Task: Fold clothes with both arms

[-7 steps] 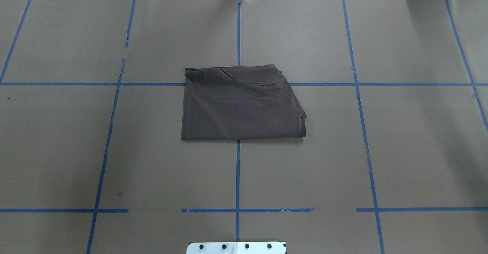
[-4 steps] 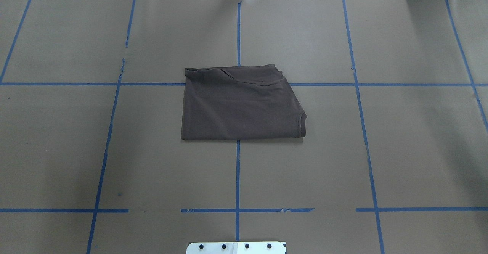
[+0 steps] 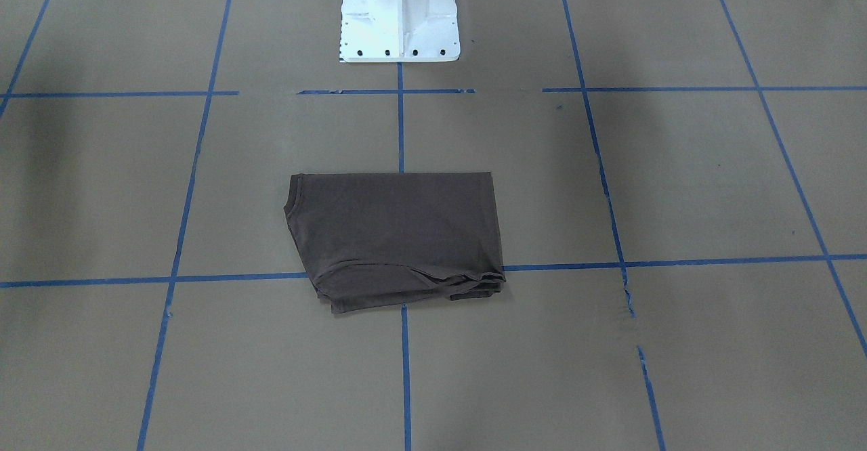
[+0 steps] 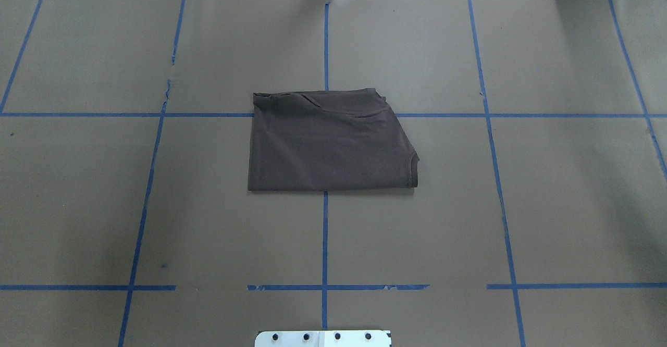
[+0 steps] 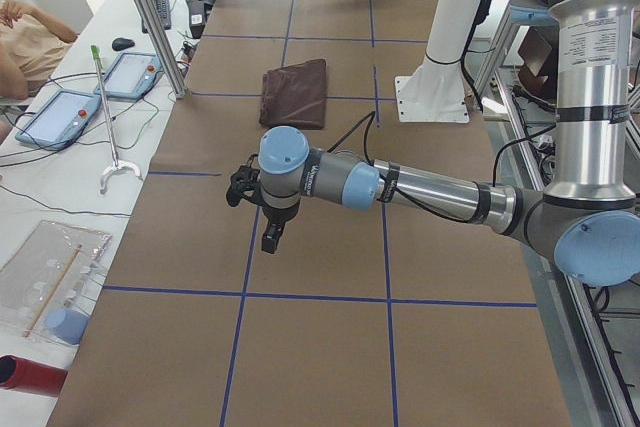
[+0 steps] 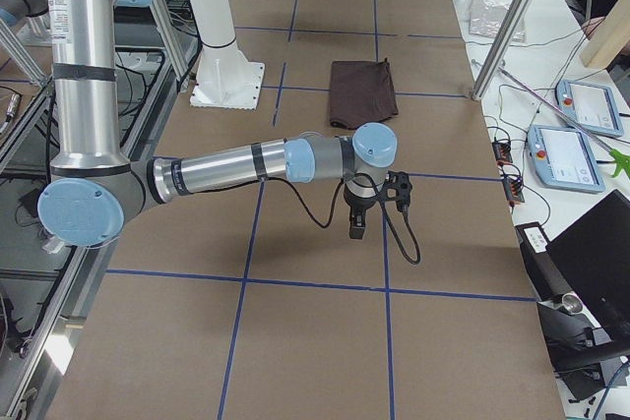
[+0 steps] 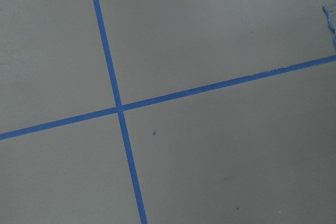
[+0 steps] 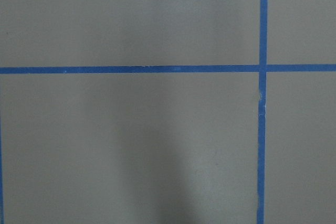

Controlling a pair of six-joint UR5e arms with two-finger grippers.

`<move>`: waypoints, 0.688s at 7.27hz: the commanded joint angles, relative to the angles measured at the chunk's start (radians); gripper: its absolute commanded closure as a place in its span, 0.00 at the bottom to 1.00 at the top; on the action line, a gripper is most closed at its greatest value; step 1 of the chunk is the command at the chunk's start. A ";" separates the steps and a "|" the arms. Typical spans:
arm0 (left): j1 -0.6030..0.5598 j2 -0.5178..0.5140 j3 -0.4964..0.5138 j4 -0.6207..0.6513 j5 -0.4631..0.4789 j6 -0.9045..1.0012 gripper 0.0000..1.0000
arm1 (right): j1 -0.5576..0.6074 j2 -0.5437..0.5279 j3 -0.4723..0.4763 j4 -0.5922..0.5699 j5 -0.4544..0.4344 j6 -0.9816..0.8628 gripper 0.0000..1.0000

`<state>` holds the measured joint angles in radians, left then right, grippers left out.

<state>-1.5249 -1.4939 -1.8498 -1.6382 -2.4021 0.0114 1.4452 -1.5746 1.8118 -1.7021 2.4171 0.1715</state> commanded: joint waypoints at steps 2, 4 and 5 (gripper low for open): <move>0.002 -0.002 0.004 -0.002 0.000 0.002 0.00 | -0.002 -0.016 0.020 -0.011 0.042 -0.006 0.00; 0.003 0.000 0.014 0.003 0.009 0.001 0.00 | -0.008 -0.018 0.037 -0.013 0.025 -0.009 0.00; 0.002 0.000 0.011 0.003 0.009 0.001 0.00 | -0.006 -0.039 0.044 -0.011 0.024 0.000 0.00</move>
<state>-1.5223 -1.4944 -1.8388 -1.6365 -2.3943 0.0121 1.4396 -1.5960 1.8475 -1.7140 2.4446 0.1644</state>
